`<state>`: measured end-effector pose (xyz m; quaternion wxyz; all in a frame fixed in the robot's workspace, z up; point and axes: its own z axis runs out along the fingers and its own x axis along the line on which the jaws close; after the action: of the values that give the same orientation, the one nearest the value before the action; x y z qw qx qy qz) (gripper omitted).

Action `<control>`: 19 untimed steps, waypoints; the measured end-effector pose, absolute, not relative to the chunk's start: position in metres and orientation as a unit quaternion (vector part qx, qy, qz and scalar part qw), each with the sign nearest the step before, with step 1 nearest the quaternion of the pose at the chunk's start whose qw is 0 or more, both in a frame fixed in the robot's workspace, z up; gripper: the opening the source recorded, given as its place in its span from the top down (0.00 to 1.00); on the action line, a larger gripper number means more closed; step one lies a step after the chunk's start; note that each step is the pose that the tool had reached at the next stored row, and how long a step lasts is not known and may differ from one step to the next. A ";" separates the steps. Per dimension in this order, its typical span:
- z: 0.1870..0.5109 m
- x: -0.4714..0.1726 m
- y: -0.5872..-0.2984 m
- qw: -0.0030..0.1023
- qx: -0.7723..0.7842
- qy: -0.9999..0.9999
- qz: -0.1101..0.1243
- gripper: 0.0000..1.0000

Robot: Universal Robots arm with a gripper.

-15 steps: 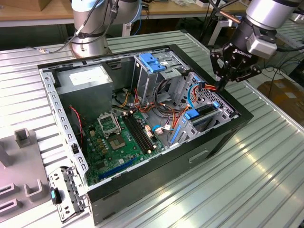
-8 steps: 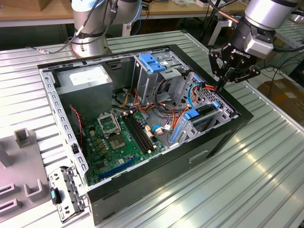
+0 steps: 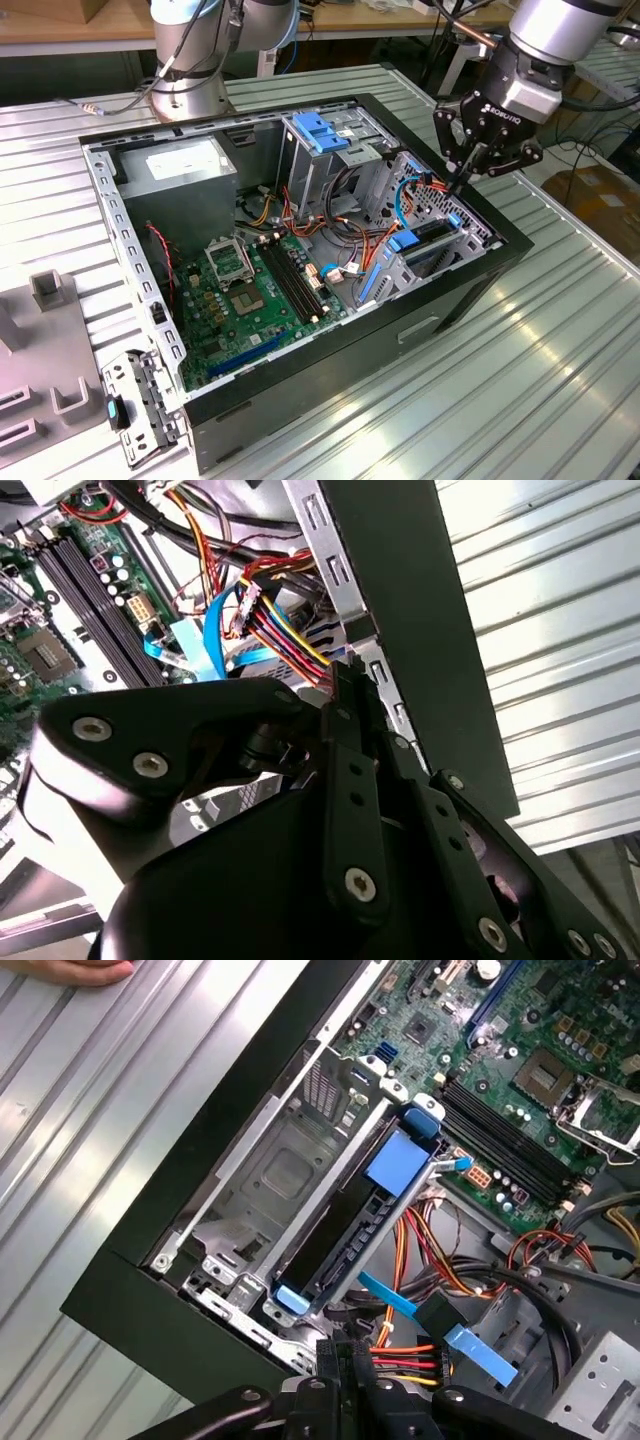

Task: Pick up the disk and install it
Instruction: 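Insert the first disk wire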

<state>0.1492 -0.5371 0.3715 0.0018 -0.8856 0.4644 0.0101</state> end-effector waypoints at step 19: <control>0.370 0.149 -0.537 0.003 -0.820 0.572 0.009 0.84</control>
<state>0.1491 -0.5371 0.3696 0.0025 -0.8205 0.5716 0.0094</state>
